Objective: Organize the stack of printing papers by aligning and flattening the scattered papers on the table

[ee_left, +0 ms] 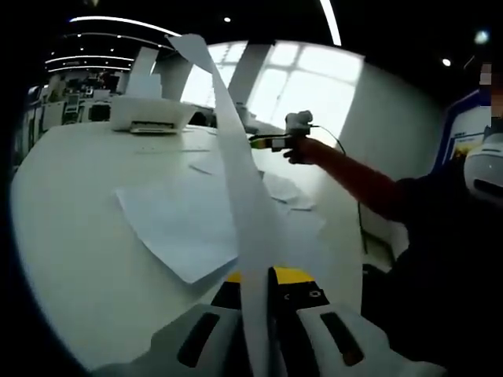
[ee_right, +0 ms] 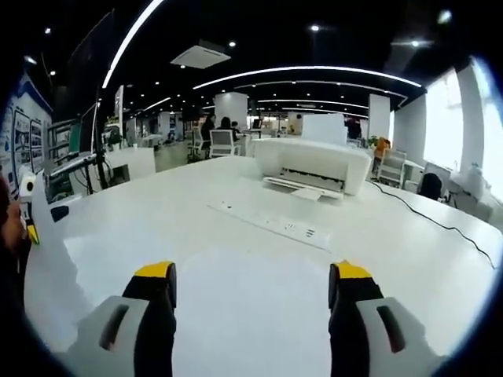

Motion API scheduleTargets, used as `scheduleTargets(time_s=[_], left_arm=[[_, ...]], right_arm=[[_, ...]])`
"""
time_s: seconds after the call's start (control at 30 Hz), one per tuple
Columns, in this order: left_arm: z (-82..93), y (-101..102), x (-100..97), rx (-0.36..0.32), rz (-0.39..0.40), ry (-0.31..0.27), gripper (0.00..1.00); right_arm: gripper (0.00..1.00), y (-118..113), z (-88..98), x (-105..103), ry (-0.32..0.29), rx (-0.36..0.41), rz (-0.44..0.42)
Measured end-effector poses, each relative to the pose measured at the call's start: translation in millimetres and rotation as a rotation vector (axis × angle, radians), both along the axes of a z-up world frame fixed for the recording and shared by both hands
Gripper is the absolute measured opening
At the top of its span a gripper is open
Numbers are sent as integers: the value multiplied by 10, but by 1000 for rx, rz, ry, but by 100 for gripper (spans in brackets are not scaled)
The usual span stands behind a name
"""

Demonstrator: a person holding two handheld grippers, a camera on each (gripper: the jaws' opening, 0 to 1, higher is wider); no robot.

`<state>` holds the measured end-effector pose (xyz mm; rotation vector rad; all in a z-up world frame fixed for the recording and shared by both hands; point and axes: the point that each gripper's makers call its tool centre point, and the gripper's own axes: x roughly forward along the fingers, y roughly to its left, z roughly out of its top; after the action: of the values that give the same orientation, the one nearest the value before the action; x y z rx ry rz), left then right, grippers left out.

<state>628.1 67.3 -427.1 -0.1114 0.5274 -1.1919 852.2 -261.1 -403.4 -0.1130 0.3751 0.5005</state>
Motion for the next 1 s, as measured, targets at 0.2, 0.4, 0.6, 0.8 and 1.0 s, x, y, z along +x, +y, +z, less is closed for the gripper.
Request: scheduleTargets(time_s=[0.2,0.4,0.6,0.8,1.0], left_arm=[[-9,-8,-20,0,1,3,6],[-26,4,-9,2,2,8,6],[-33,-5,-1,3,3,12,6],[-54,-17,-1,5,3,16,6],[-55,-28,-8,4,3,16,6]], right_arm=[[76,-30,-42,59,-12,4,-2],[76,-27,-71,107,-23,-3,-1],[76,-64,-124,219,-31,-8,6],[76,-68,-201,262,-28,-23,11],[78,-58,-265,294,-16,-40,12]])
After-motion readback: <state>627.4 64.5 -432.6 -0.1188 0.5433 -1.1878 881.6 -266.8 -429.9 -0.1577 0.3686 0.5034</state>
